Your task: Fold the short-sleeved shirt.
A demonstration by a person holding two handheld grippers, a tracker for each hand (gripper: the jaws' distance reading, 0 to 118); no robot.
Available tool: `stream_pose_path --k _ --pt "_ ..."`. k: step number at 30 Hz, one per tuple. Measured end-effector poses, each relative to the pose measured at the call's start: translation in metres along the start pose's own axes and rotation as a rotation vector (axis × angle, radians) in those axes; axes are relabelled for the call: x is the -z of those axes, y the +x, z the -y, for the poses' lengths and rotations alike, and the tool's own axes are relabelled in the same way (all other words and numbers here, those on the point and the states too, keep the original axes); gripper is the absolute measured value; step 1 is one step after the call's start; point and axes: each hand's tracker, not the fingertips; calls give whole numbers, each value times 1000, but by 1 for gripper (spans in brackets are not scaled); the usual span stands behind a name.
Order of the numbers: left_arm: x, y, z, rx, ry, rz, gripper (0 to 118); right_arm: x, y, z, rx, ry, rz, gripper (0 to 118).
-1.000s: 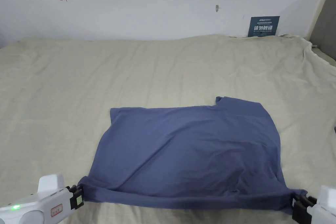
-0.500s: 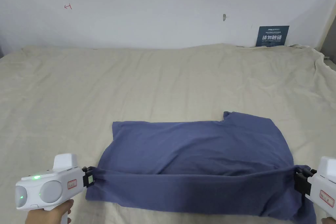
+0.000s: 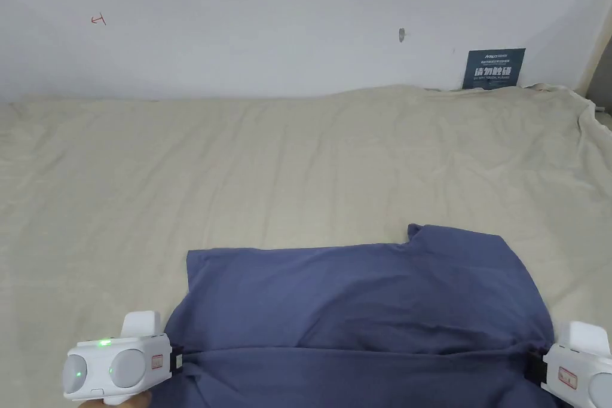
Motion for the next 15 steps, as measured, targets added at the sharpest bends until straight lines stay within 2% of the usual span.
stream_pose_path --k 2,3,4,5,7,8,9,15 --pt "-5 0 1 3 4 1 7 3 0 3 6 -30 0 6" --pt "-8 -1 1 -3 6 6 13 2 0 4 4 -28 -2 6" --pt "-11 -1 0 -14 5 11 26 -2 -2 3 4 -22 -2 12" --pt "-16 0 -1 -20 1 20 41 -9 -3 2 0 -7 4 24" --pt "-24 -5 -2 -34 10 17 84 -27 -5 -4 -15 44 24 69" --pt "-35 -3 -3 -46 43 16 96 -42 -7 -7 -20 93 14 78" --pt "-47 -2 -4 -60 91 19 100 -58 -8 -9 -22 155 -6 80" --pt "-133 3 -4 -110 290 104 100 -175 -25 -11 -76 448 -34 80"
